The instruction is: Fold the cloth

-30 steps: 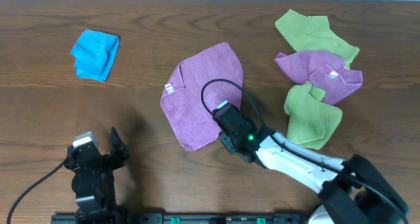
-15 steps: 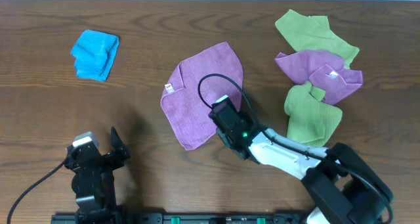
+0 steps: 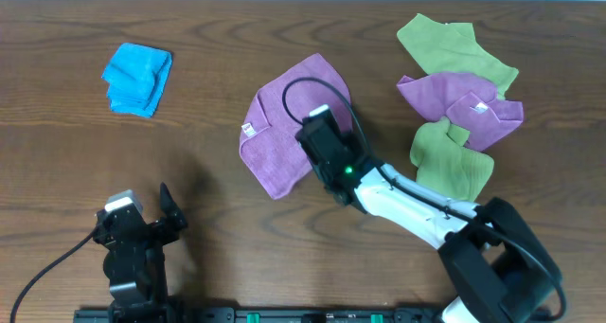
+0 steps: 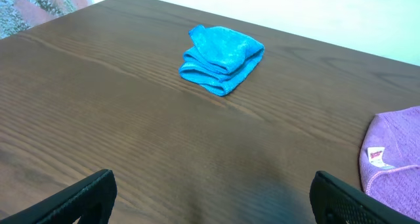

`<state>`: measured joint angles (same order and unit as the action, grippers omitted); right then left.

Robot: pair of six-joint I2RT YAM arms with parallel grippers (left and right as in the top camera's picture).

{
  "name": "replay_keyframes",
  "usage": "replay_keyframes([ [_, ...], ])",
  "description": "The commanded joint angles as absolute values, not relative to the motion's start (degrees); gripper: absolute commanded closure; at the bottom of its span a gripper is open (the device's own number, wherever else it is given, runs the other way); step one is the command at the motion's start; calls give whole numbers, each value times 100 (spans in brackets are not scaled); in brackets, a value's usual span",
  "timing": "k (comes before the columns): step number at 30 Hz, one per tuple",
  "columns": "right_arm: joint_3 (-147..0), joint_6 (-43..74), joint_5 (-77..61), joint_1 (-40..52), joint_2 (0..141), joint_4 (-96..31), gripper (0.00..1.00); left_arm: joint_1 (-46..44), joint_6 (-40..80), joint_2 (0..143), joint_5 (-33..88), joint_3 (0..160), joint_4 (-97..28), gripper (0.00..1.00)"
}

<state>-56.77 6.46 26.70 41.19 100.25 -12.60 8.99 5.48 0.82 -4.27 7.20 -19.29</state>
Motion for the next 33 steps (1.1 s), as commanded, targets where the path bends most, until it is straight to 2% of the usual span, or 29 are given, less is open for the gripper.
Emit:
replay_keyframes([
  [1,-6031,357,2810,4082,10040,-1271,99,937,445,73,-416,598,-1984,5],
  [9,-7013,-491,2788,4219,10040,-1500,99,937,447,73,-416,598,-1984,5],
  [14,-7352,-1175,1929,4431,10040,-1441,99,937,447,73,-416,598,-1984,5],
  [15,-7349,-1210,1671,4440,10042,-1424,92,937,445,73,-416,598,-1984,5],
  [16,-7347,-1210,1498,4438,10047,-1431,69,937,445,73,-416,598,-1984,5],
  [17,-7343,-1168,1426,4416,10082,-1446,37,937,447,73,-416,598,-1984,5],
  [18,-7343,-1035,1444,4388,10110,-1483,13,937,445,73,-416,598,-1984,5],
  [19,-7343,-919,1459,4351,10130,-1557,1,937,447,73,-416,598,-1984,5],
  [24,-7343,-687,1459,4115,10130,-2200,1,937,447,73,-416,598,-1984,5],
  [26,-7343,-674,1463,3990,10130,-2567,5,937,445,73,-416,598,-1984,5],
  [28,-7334,-368,1496,3811,10134,-2880,13,937,447,73,-416,598,-1984,5],
  [31,-7306,49,843,3428,10138,-3002,39,937,447,73,-416,598,-1984,5],
  [33,-7277,64,78,3227,10138,-2963,50,937,445,73,-416,598,-1984,4],
])
